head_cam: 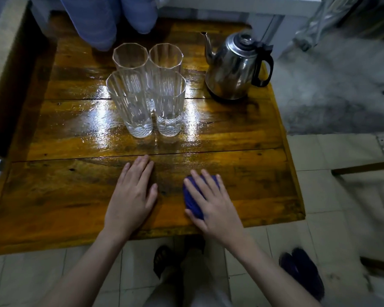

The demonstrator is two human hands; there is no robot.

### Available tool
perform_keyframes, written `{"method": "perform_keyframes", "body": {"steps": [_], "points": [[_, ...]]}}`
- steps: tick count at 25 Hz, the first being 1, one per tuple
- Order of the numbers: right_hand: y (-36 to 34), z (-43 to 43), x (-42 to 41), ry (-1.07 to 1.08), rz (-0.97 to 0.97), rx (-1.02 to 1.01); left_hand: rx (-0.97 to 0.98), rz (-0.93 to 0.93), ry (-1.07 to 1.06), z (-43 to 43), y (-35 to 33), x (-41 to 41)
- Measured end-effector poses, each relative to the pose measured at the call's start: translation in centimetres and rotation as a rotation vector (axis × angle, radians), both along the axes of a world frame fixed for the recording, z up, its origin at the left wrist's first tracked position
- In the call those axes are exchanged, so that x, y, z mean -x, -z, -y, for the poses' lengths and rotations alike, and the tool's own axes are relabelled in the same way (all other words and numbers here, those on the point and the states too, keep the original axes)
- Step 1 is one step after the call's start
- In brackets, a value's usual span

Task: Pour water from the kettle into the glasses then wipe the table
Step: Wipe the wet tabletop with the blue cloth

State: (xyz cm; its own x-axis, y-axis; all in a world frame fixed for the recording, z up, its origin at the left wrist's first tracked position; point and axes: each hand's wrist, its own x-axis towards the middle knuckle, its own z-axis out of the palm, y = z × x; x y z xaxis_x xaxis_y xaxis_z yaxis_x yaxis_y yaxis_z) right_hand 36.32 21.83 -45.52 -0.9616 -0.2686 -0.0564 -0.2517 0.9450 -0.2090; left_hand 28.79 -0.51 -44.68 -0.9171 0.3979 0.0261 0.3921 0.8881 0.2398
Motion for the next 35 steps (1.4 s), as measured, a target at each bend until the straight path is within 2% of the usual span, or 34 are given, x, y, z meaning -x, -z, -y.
{"method": "perform_keyframes", "body": {"steps": [5,9,12,16,19,22,26,29,32,35], "points": [[-0.7,-9.6,1.3,0.395,0.040,0.040,-0.009,-0.002,-0.005,0.0,0.0,-0.1],[-1.1,-9.2,5.9,0.577,0.022,0.028,-0.018,0.000,0.002,-0.1,0.0,0.0],[-1.2,-3.7,7.9,0.514,0.027,0.015,-0.017,-0.002,-0.003,0.0,-0.1,-0.2],[-0.9,4.3,5.8,0.166,-0.012,0.032,-0.013,-0.008,0.007,0.0,0.1,0.0],[-0.6,4.4,2.4,-0.023,0.006,0.019,-0.019,-0.006,0.010,0.0,0.1,0.0],[-0.5,-0.8,0.3,0.054,0.019,0.019,-0.033,-0.007,0.000,0.0,-0.1,-0.1],[-0.9,-10.1,1.1,0.443,0.039,0.055,-0.043,-0.015,-0.004,0.0,0.0,-0.1],[-1.1,-11.3,4.4,0.633,0.013,0.035,-0.041,-0.018,-0.001,0.0,0.0,0.0],[-1.0,-7.3,7.6,0.633,0.014,0.020,-0.037,-0.020,0.003,0.0,0.0,-0.1],[-0.9,-1.5,8.1,0.407,0.005,0.030,-0.034,-0.021,0.005,0.0,0.0,-0.1]]}}
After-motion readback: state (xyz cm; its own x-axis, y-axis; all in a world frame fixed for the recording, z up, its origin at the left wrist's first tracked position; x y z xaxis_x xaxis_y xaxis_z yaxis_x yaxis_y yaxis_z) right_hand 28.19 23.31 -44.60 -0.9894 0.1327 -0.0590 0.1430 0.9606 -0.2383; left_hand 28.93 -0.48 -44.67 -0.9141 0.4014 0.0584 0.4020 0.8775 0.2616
